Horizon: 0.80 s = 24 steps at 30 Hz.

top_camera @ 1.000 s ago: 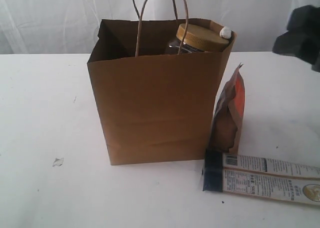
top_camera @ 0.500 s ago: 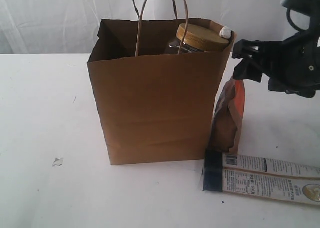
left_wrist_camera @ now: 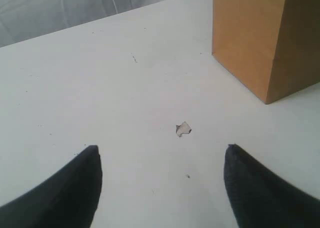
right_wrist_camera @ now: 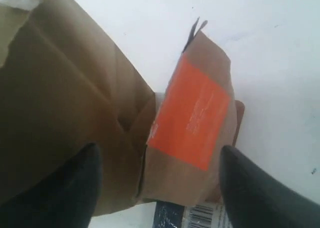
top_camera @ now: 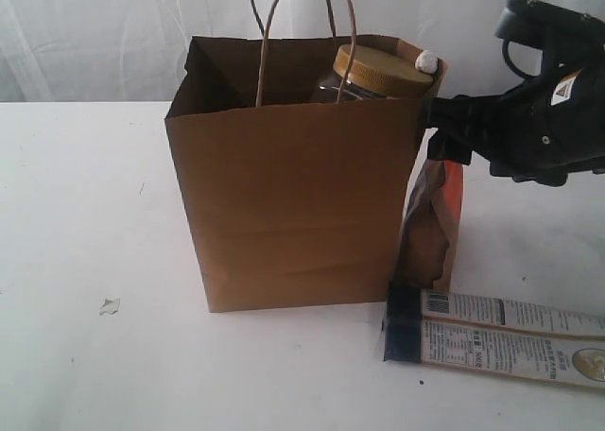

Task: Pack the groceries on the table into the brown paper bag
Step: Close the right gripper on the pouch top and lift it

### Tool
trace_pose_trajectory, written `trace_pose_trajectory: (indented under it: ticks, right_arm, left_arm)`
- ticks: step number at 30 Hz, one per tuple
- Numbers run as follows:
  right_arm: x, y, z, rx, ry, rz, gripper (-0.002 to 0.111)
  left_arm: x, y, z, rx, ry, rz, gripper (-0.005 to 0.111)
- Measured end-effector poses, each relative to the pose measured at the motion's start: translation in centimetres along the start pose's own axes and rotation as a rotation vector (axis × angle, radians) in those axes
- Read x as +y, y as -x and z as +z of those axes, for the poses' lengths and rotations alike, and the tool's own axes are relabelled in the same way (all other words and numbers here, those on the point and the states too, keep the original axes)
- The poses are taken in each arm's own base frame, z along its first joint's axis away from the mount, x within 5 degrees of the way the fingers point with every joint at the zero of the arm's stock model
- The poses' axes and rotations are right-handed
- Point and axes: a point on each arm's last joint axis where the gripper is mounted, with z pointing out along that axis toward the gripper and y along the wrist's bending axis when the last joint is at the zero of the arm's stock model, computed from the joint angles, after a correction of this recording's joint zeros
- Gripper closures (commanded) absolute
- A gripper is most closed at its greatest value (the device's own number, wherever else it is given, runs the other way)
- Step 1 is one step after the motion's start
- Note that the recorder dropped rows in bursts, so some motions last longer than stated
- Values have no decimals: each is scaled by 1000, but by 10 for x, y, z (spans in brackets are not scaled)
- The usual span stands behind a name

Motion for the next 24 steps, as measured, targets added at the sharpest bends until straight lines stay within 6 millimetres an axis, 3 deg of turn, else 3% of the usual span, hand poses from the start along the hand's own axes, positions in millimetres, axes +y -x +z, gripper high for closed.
trace_pose_trajectory:
  ticks: [13, 20, 24]
  right_arm:
    - [-3, -3, 25, 37, -22, -27, 46]
    - [-5, -4, 35, 38, -32, -61, 57]
    - [-7, -5, 42, 49, -49, -88, 73]
  left_arm:
    - [0, 0, 0, 0, 0, 0, 36]
    - [0, 0, 0, 0, 0, 0, 36]
    - [0, 0, 0, 0, 0, 0, 36]
